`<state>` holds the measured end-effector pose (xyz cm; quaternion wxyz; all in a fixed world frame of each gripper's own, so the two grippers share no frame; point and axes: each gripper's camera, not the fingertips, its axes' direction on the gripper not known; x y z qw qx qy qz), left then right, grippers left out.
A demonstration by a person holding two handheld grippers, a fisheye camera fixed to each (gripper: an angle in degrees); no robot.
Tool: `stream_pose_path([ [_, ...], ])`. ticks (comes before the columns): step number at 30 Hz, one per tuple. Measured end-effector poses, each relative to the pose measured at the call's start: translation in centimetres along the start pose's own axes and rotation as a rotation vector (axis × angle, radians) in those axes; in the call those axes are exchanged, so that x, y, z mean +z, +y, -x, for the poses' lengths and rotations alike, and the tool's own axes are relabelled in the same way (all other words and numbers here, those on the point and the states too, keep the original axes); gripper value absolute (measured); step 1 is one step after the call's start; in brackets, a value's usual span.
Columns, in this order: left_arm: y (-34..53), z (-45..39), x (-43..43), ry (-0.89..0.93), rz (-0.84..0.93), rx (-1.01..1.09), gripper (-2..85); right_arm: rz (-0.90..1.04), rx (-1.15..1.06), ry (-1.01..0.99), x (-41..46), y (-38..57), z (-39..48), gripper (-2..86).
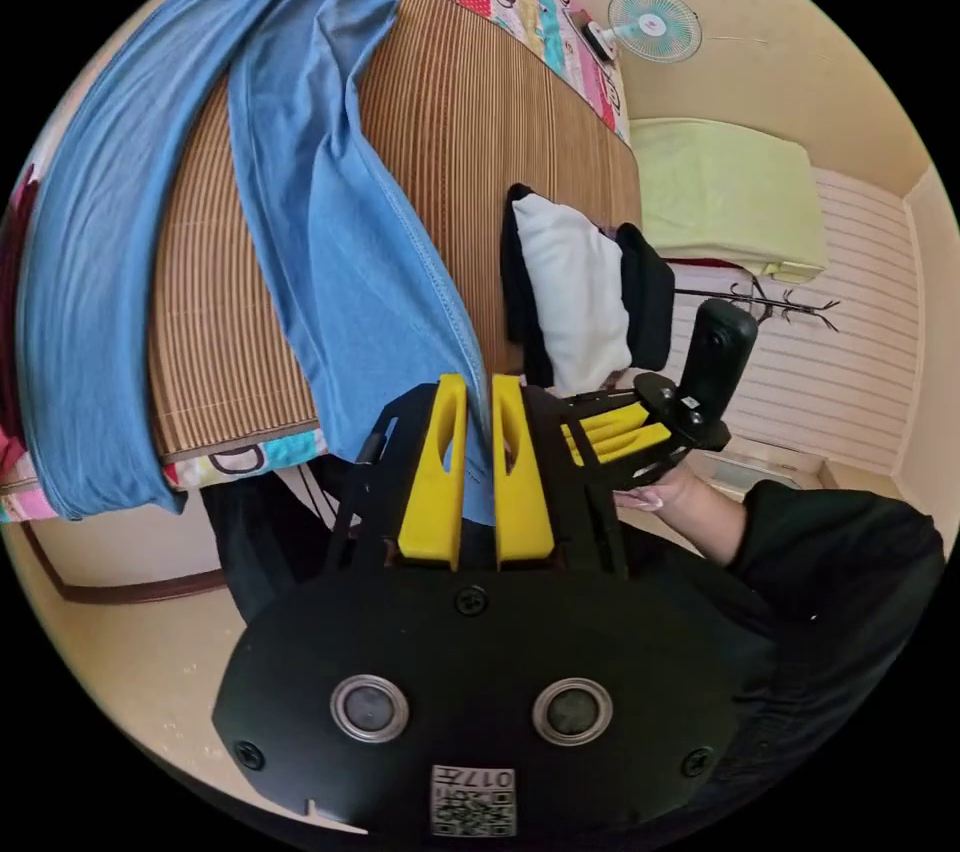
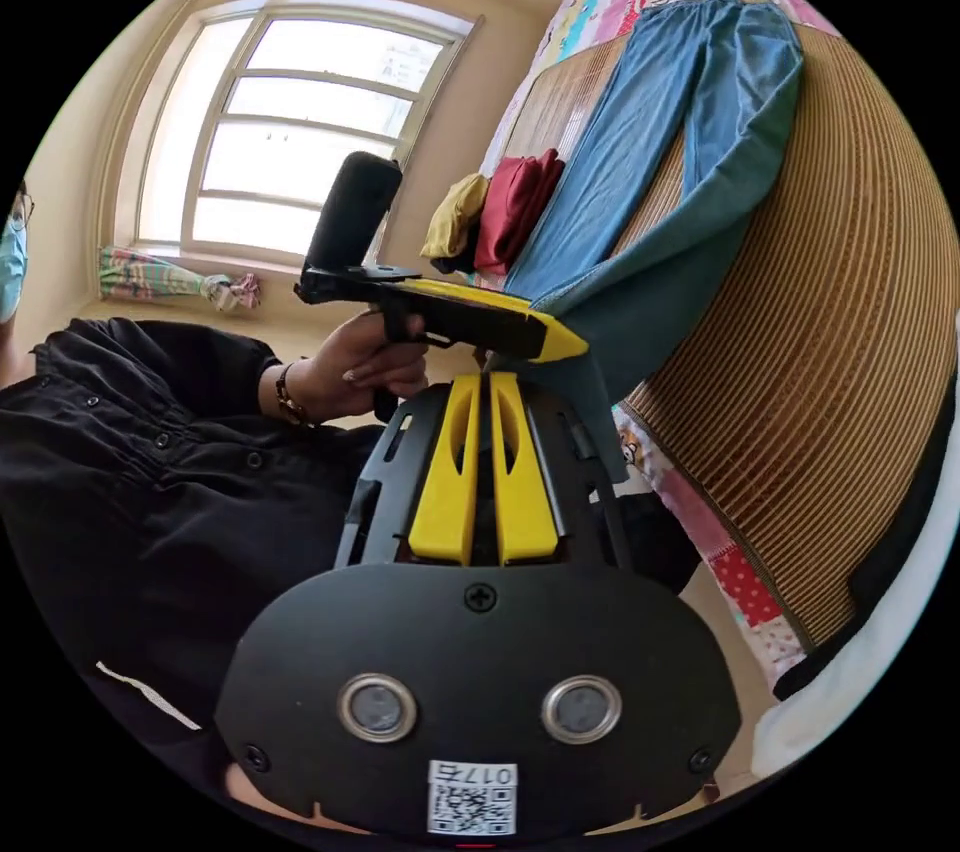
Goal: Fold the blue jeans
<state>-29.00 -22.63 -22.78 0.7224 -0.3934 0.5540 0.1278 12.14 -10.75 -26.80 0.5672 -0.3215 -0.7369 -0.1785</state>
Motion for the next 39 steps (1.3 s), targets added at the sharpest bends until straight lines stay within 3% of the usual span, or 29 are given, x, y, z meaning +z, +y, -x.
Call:
stream_pose_path([
  [7,6.4,2.3,-1.0,0.098,-0.063,-0.086,-0.8,0.263,-0.009,-0.099,1.6,-4.5,-5.9,8.4],
  [12,9.6,3.1,-3.9,0.137,-0.159,-0.107,-0.9,-0.090,0.210,-0.011,-4.7,-18.0,-17.2,14.2],
  [16,11.6,3.5,-6.6,0.172,-0.230,-0.114,-0.9,-0.311,0.334,0.109,-4.9,-28.5,-24.0,16.8],
  [20,12.5,4.7,-8.3,0.226,-0.253,-0.116,-0.9,-0.459,0.535,0.316,-1.5,-37.8,-29.9,16.0],
  [23,13.4,7.0,-10.0,0.334,-0.287,-0.146,-0.9,-0.494,0.590,0.597,1.2,-41.9,-29.9,7.2],
  [27,16.0,11.3,-12.7,0.606,-0.334,-0.205,-0.9,-0.431,0.379,1.039,7.0,-49.0,-24.3,2.3],
  [29,17.8,12.8,-14.5,0.645,-0.372,-0.232,-0.9,-0.439,0.253,1.127,10.6,-52.4,-21.2,1.7],
  [34,23.0,19.3,-20.0,0.592,-0.415,-0.389,-0.9,-0.368,0.069,1.100,23.7,-63.5,-17.8,1.0],
  [39,26.4,28.4,-24.6,0.511,-0.458,-0.503,-0.8,-0.316,0.071,0.799,36.4,-71.0,-20.8,1.3],
])
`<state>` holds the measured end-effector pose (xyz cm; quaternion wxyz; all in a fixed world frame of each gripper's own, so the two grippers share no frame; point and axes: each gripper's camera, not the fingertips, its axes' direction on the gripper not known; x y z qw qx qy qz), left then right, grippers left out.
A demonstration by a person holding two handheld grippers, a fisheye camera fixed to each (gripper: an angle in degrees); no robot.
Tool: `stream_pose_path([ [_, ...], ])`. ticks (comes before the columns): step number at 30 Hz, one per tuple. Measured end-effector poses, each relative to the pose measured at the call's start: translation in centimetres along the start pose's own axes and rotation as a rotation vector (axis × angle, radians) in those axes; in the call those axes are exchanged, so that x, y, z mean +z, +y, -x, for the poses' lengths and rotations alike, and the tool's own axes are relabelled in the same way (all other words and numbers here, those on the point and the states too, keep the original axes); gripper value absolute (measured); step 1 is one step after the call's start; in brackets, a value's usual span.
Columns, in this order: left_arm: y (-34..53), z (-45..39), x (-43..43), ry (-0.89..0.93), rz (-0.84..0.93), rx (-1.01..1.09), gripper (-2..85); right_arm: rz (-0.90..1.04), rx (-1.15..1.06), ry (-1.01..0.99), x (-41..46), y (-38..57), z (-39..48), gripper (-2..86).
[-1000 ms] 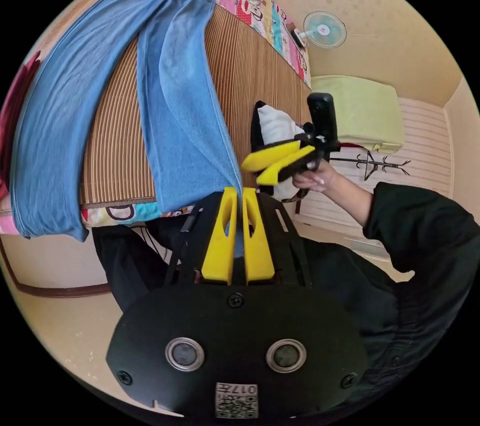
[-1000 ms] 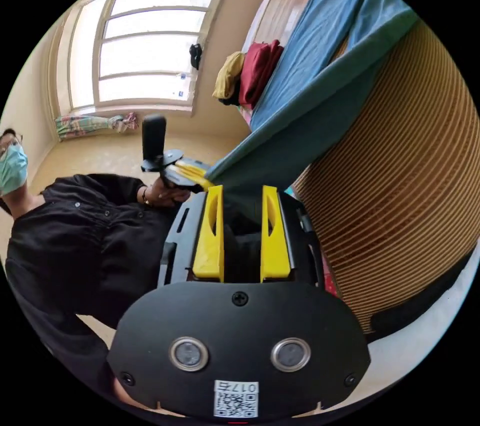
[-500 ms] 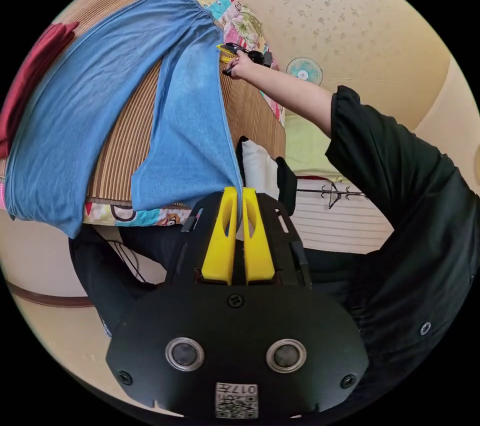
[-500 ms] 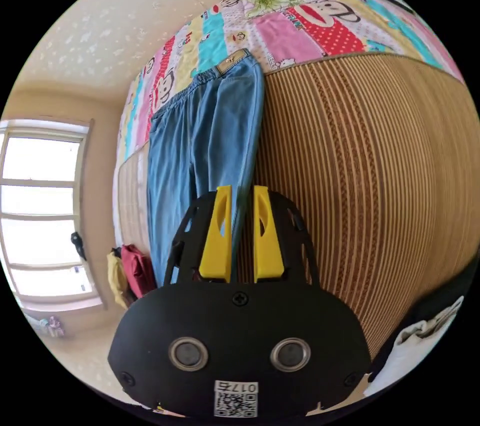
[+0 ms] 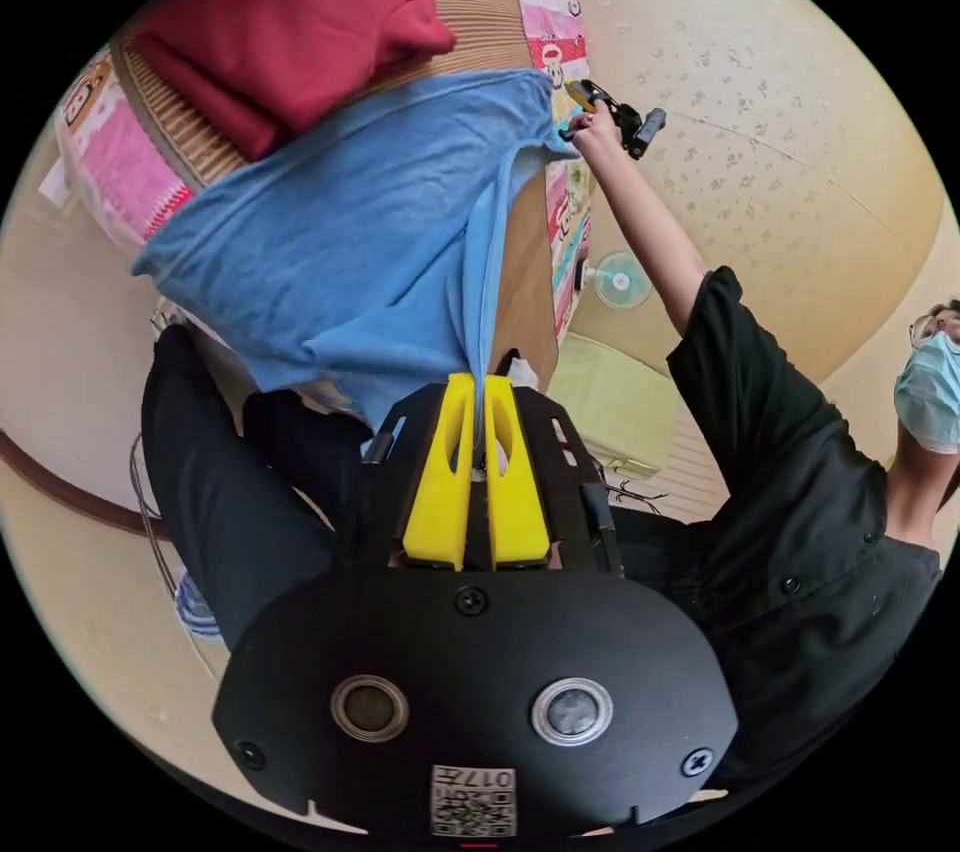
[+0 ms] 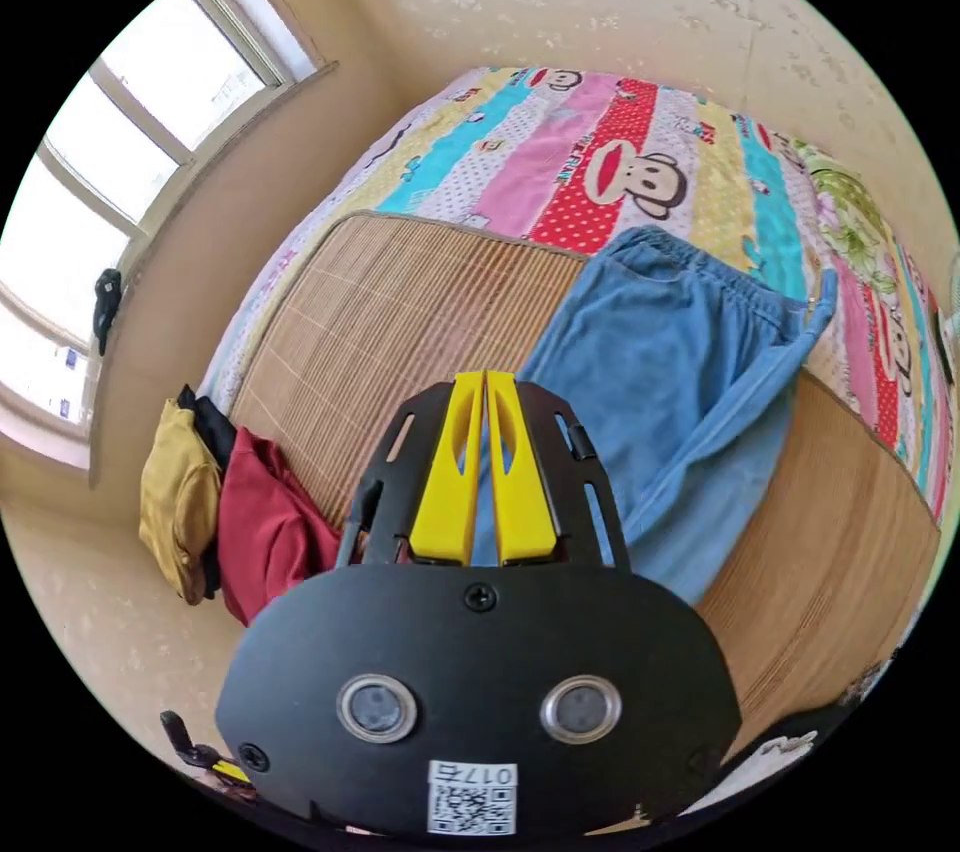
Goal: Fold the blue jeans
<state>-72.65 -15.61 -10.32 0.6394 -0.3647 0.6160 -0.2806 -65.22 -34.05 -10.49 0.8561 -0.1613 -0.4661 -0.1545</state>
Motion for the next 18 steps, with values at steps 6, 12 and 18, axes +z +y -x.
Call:
stream_pose_path([
  [6,-5.6,3.3,-3.9,-0.008,0.078,-0.028,-0.8,0.041,-0.033,0.019,3.4,6.7,-1.0,6.9],
  [12,-6.4,-0.7,-2.1,0.016,0.216,0.036,-0.8,-0.018,0.134,0.118,2.2,9.3,-10.0,11.6],
  [18,-5.1,-3.5,-2.0,0.084,0.243,0.032,-0.8,0.102,0.176,0.167,8.8,5.2,-13.3,12.4],
])
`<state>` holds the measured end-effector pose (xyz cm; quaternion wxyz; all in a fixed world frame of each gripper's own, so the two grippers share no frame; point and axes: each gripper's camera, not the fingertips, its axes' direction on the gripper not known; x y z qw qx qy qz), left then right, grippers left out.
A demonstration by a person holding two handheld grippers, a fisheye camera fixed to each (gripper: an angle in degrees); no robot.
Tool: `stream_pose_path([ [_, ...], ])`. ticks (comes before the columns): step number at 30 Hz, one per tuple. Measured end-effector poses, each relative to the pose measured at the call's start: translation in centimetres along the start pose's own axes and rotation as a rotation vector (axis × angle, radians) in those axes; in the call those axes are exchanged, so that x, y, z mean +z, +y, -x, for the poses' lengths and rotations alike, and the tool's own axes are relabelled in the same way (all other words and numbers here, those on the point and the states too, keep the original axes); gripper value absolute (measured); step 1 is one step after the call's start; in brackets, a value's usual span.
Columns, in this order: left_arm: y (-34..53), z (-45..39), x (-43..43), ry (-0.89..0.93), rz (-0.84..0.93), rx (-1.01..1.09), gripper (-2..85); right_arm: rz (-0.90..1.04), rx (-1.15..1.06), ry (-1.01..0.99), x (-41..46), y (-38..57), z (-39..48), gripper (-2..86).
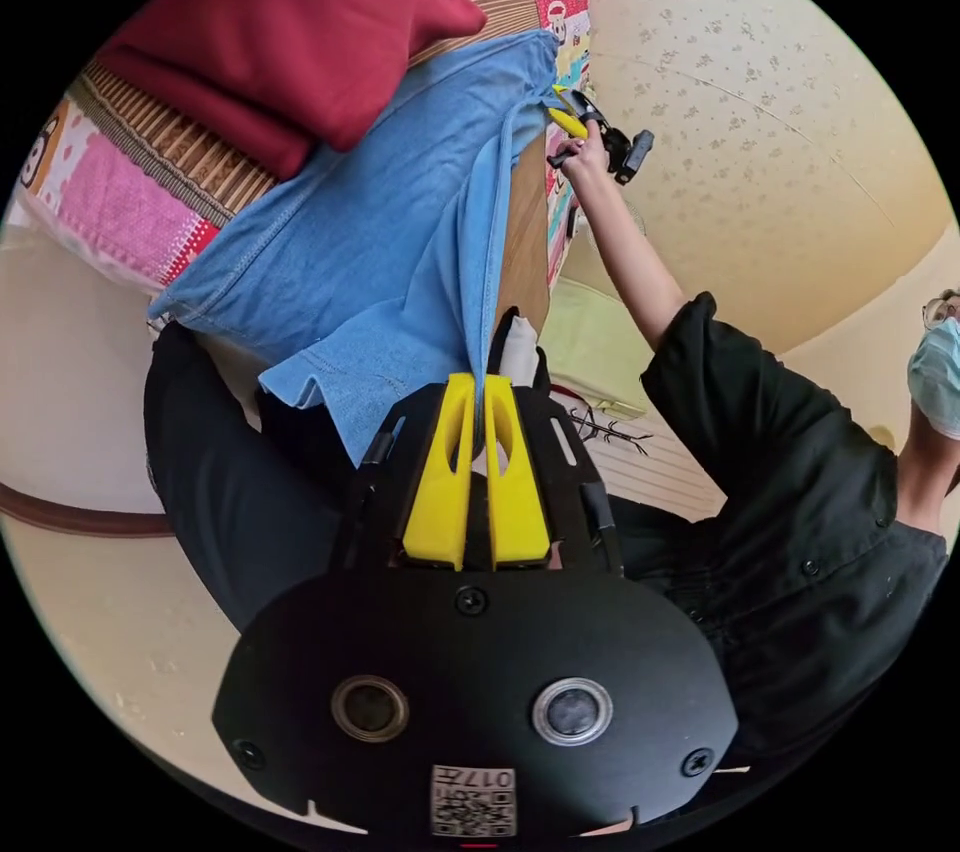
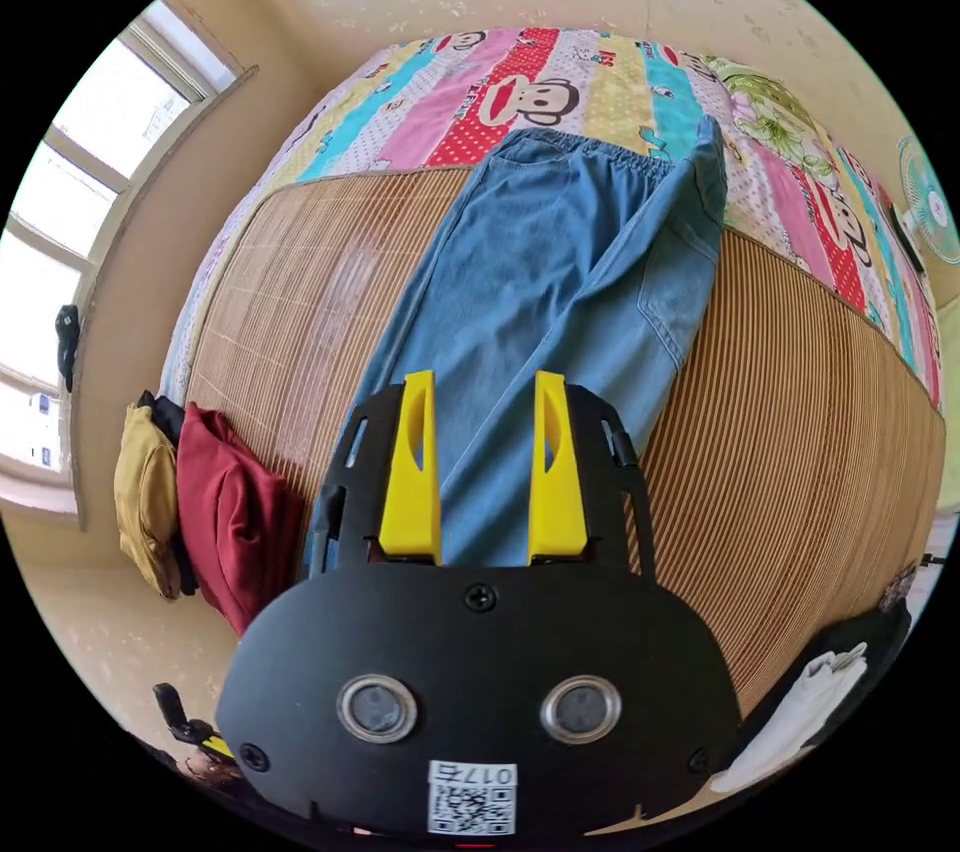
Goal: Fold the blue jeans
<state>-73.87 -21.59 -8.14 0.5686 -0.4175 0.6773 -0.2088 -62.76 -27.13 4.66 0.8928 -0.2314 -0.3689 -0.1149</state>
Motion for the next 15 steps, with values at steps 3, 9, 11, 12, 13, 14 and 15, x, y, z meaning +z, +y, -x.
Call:
stream_pose_path([
  [3,0.2,-0.4,0.5,0.073,0.016,-0.022,-0.8,0.052,0.073,0.068,4.1,-1.7,-1.5,9.2],
  [9,0.3,-1.5,0.3,0.094,0.005,-0.032,-0.8,-0.189,0.106,0.216,0.7,-2.4,-1.4,2.1],
  [11,0.3,-2.1,0.1,0.102,-0.001,-0.020,-0.8,-0.258,0.043,0.240,-0.8,-3.4,0.3,1.8],
  [12,0.3,-2.3,-0.1,0.104,-0.009,-0.008,-0.8,-0.278,0.005,0.222,-1.2,-4.5,1.4,1.7],
  [13,0.2,-2.4,-0.4,0.096,-0.017,0.001,-0.7,-0.276,-0.010,0.209,-1.2,-5.3,2.0,1.8],
  [14,0.1,-2.4,-0.5,0.089,-0.021,0.004,-0.7,-0.261,-0.026,0.173,-0.9,-6.8,2.8,1.8],
  [15,0.0,-2.1,-0.9,0.074,-0.033,0.002,-0.7,-0.234,-0.027,0.110,-0.1,-8.3,3.2,2.0],
])
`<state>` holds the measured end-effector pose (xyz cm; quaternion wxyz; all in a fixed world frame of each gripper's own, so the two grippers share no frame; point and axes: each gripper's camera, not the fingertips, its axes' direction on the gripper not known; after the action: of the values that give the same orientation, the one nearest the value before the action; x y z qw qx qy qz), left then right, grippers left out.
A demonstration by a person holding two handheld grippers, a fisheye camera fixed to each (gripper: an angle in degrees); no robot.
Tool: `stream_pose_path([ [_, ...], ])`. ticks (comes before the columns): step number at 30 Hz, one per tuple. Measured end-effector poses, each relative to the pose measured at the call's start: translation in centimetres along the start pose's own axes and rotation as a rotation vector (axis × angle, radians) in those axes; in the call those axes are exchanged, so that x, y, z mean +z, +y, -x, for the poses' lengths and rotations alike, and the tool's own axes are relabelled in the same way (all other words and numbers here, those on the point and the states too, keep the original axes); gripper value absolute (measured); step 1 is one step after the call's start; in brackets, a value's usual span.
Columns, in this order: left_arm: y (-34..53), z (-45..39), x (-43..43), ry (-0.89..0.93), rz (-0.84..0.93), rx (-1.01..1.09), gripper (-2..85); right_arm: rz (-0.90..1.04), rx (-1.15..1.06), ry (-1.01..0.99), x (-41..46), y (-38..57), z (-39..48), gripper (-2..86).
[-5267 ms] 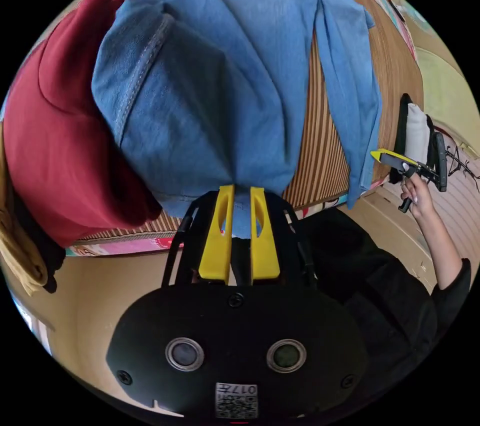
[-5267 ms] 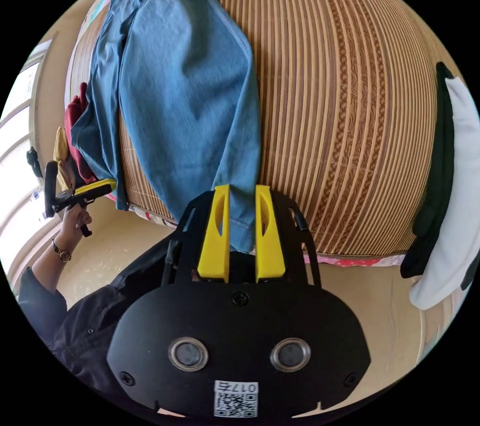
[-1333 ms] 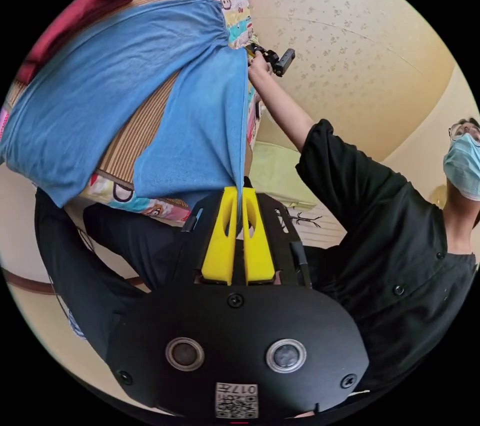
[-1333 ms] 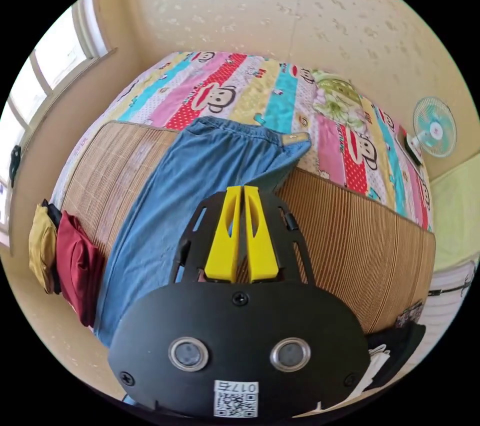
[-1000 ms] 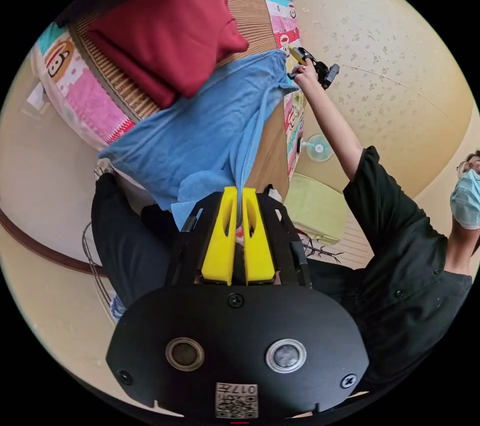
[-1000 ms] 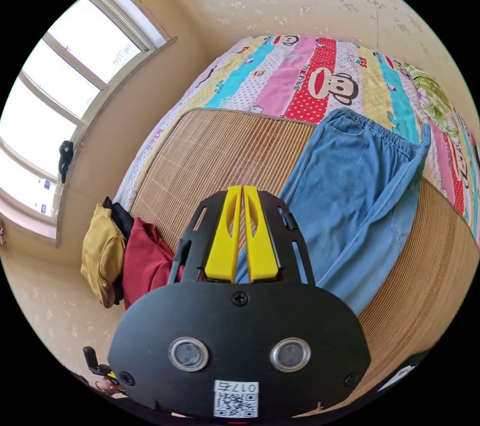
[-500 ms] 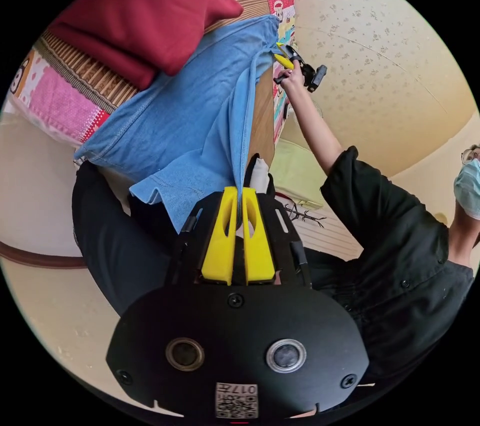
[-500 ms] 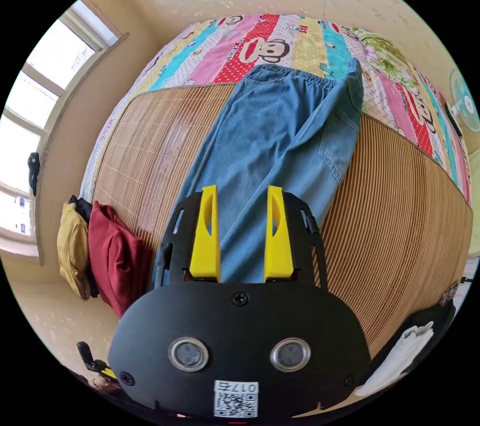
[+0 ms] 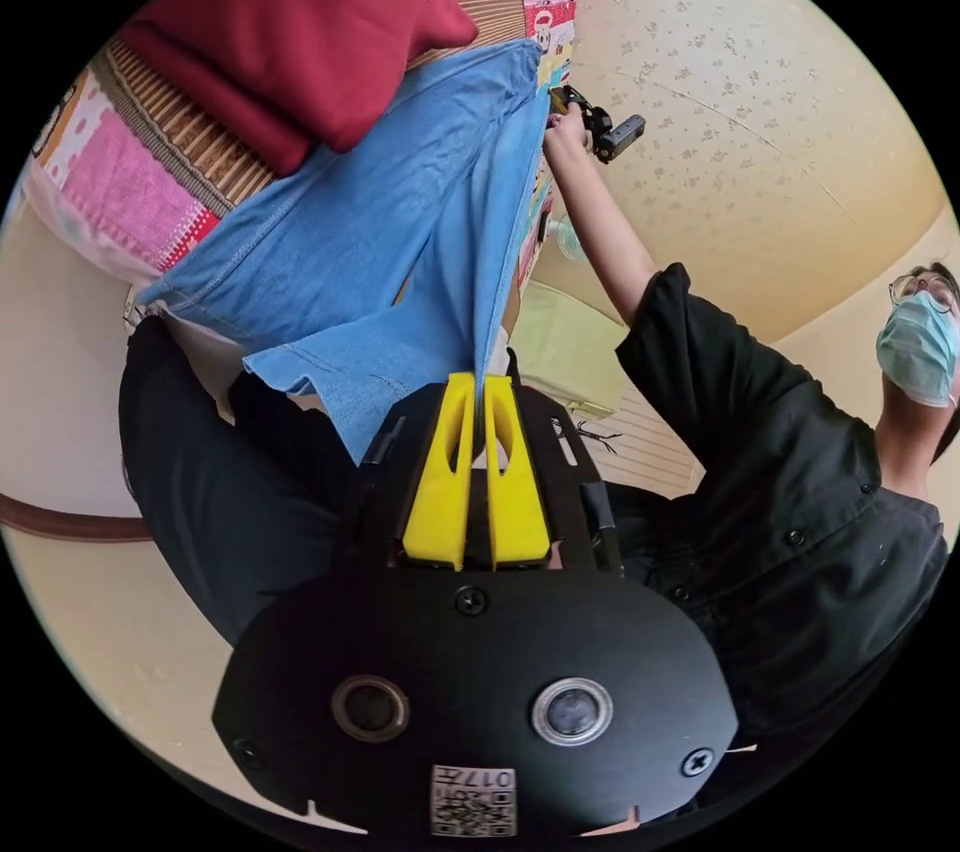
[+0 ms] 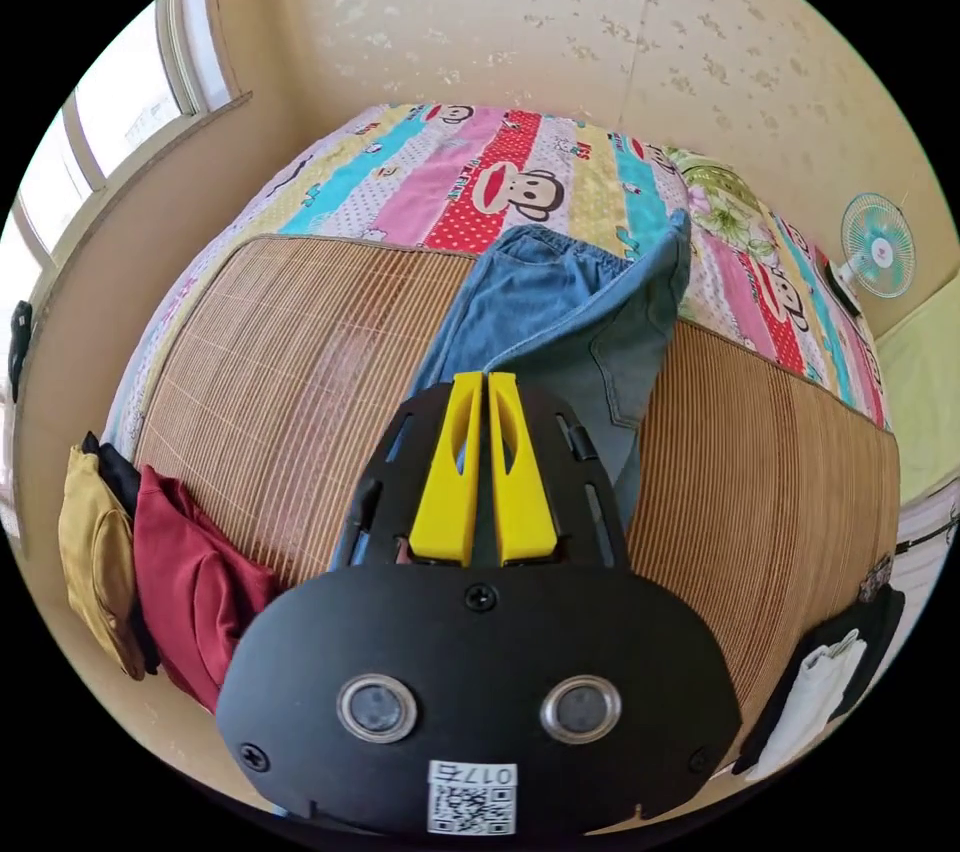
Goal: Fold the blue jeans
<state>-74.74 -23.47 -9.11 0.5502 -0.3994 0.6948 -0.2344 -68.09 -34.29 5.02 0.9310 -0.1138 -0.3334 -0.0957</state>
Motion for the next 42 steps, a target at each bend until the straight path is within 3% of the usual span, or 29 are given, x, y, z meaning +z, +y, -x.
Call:
stream_pose_path([
  [3,-0.3,1.5,-1.4,-0.054,-0.058,-0.038,-0.3,0.167,0.036,-0.182,4.3,-2.3,0.0,3.3],
  [5,-0.4,2.7,-2.2,-0.154,-0.084,-0.082,0.3,0.176,0.068,-0.227,4.7,-2.1,-1.2,4.3],
  [9,-0.5,4.5,-3.5,-0.363,-0.116,-0.165,5.8,0.119,0.064,-0.326,0.0,1.7,-5.4,7.0],
  [12,-2.3,3.5,-3.1,-0.482,-0.109,-0.085,8.5,0.166,-0.013,-0.311,-4.2,7.8,-8.5,8.6],
  [16,-7.5,1.5,0.9,-0.580,-0.018,0.093,10.4,0.299,0.014,-0.288,-7.9,17.0,-13.1,10.7],
  [20,-11.7,0.7,6.2,-0.709,0.092,0.210,11.2,0.498,0.153,-0.390,-10.1,27.1,-16.0,12.4],
  [22,-13.1,2.4,10.4,-0.782,0.220,0.195,11.0,0.531,0.181,-0.458,-11.1,29.8,-15.7,11.4],
  [25,-12.2,2.3,13.1,-0.882,0.217,0.216,7.0,0.621,0.117,-0.510,-11.9,31.3,-14.8,5.8],
  [29,-10.3,3.4,16.7,-0.798,0.376,0.181,1.7,0.658,0.053,-0.493,-16.2,31.7,-18.1,3.3],
  [35,-6.3,5.7,23.3,-0.969,0.703,0.119,2.9,0.846,-0.015,-0.450,-22.6,37.0,-23.5,4.1],
  [38,-6.8,3.7,23.1,-0.973,0.639,0.165,7.2,0.797,0.112,-0.481,-25.5,36.9,-28.0,6.4],
  [42,-11.4,-0.8,20.4,-0.673,0.353,0.227,9.1,0.591,0.379,-0.595,-27.9,33.6,-35.7,10.4],
])
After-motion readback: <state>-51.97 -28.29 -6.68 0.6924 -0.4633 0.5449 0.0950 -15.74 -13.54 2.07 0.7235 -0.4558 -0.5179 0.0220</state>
